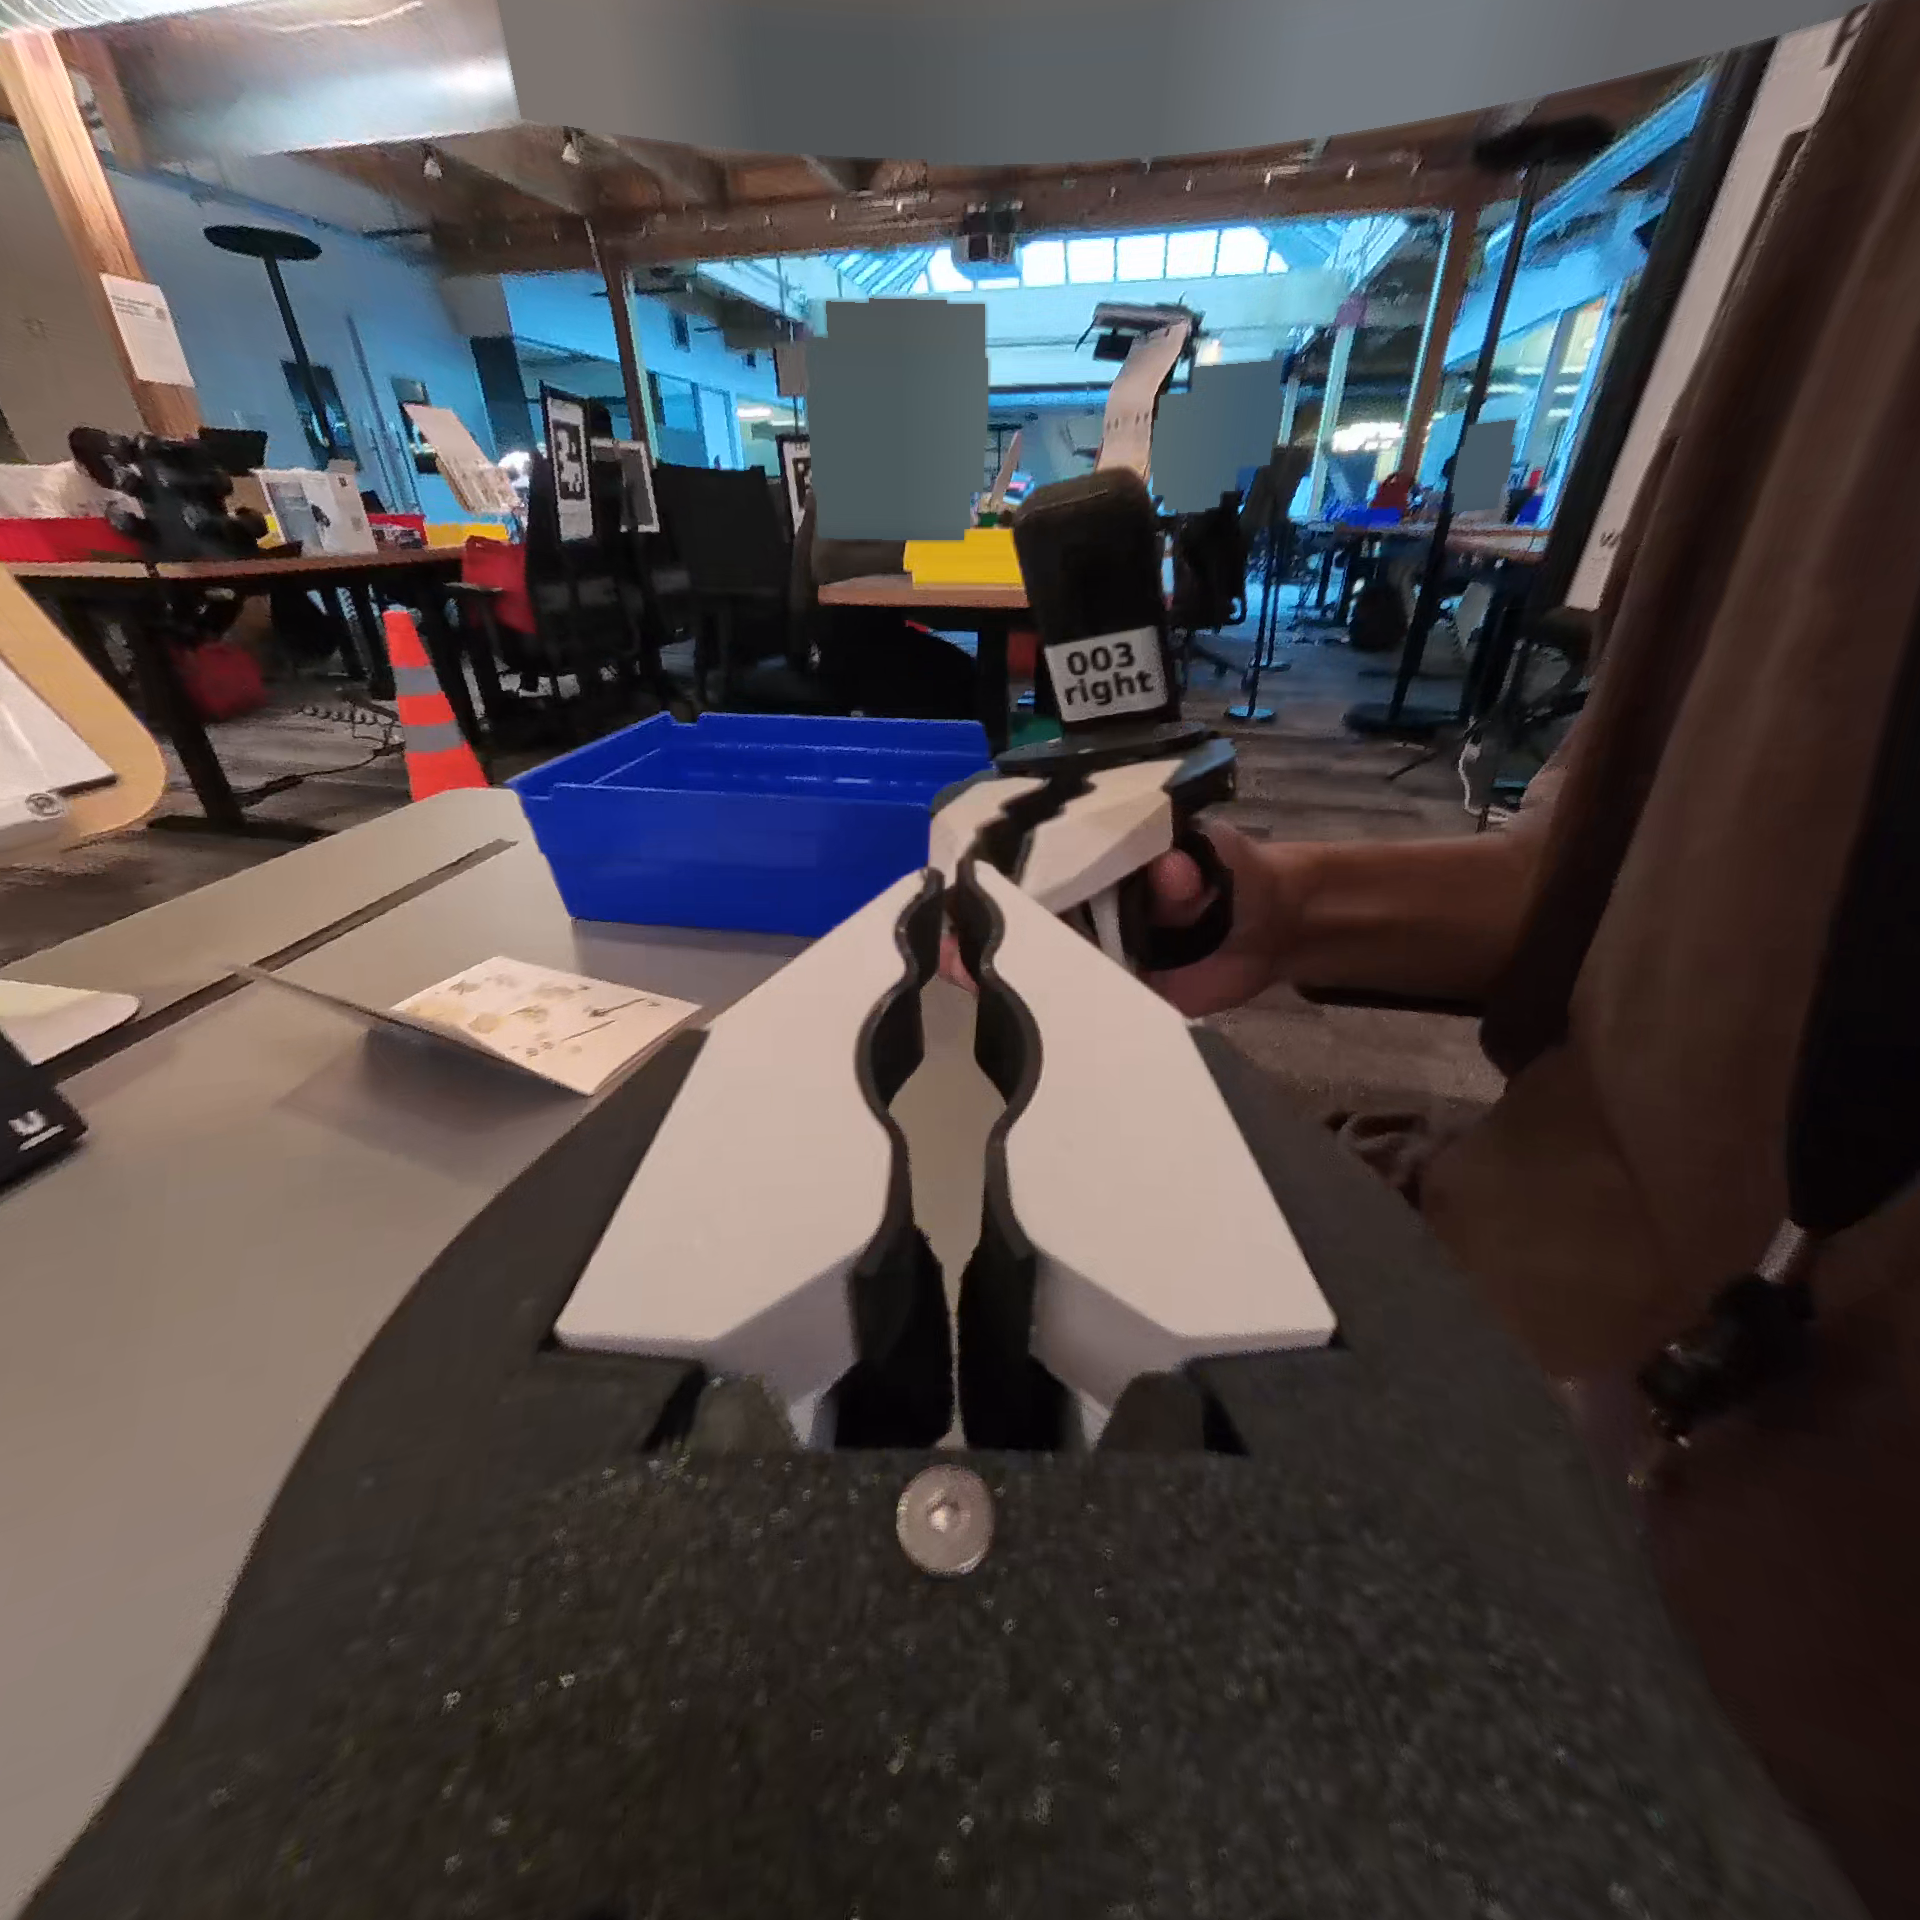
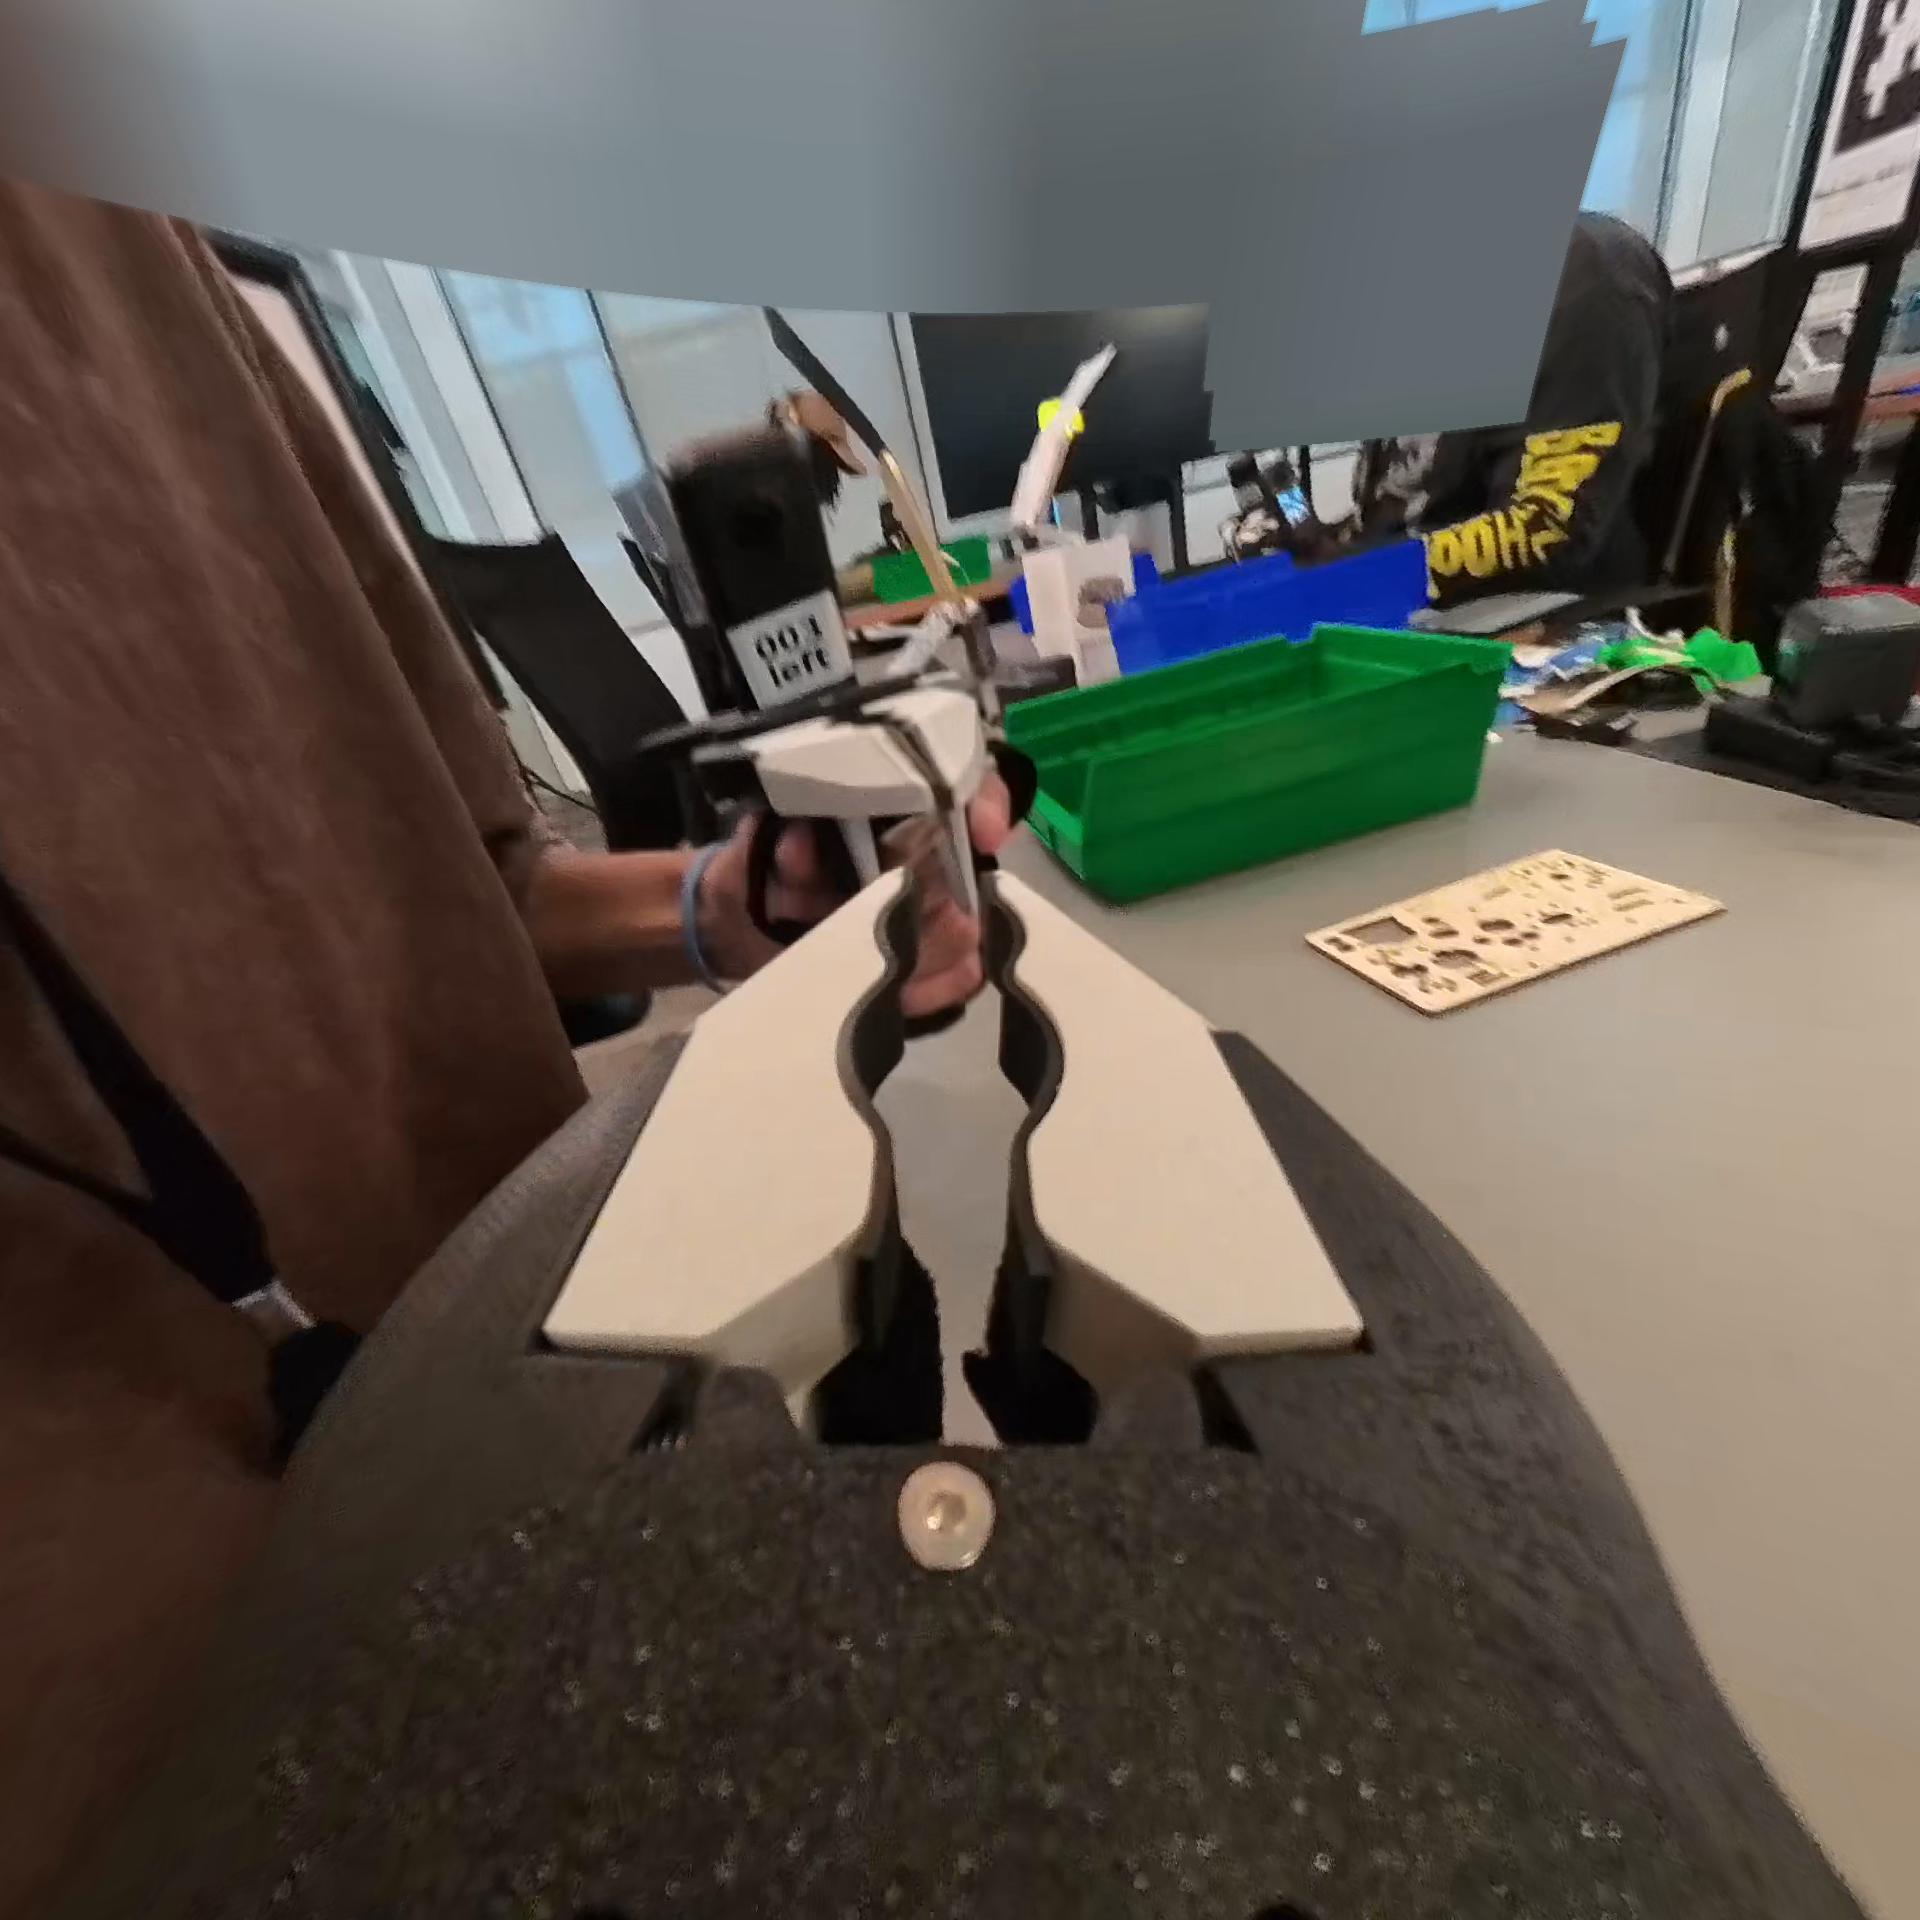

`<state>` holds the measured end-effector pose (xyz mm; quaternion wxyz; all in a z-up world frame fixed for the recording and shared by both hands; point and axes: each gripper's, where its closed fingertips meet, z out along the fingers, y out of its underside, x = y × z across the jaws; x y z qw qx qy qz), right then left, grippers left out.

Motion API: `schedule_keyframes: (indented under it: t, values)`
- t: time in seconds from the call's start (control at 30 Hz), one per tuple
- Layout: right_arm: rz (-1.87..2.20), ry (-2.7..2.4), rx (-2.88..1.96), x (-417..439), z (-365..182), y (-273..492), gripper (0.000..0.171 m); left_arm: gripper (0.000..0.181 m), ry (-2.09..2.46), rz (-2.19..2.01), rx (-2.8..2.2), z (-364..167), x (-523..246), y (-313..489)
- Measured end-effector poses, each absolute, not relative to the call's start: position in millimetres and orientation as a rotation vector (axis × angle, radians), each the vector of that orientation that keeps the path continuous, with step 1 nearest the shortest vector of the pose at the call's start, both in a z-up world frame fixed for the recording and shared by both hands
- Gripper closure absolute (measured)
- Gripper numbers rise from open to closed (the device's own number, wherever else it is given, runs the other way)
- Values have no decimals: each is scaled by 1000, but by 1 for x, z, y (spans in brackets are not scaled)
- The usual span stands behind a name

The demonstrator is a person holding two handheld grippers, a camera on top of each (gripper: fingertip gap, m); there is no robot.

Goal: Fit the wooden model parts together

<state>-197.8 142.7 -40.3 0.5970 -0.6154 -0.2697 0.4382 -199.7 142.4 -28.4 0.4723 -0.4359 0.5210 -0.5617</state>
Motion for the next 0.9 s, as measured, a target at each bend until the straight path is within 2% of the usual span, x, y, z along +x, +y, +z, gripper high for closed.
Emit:
schedule_keyframes:
  t: [0.03,0.23,0.4,0.53,0.67,0.9]
  values:
    - [1047,-625,-1410,-199,-36,139,162,181,1273,-1390,-1062,-28,-200,138]
    - [968,-645,-1459,-193,-44,133,163,181,1315,-1379,-1070,-31,-196,128]
    - [768,-483,-1674,-124,-82,152,166,181,1396,-1296,-1272,-70,-194,131]
    - [648,-467,-1847,-90,-114,151,168,181,1482,-1198,-1512,-121,-192,126]
    - [588,-517,-1921,-89,-131,143,167,166,1618,-1072,-1675,-158,-192,105]
    - [618,-689,-2016,-123,-158,103,167,165,1695,-936,-1779,-187,-197,53]
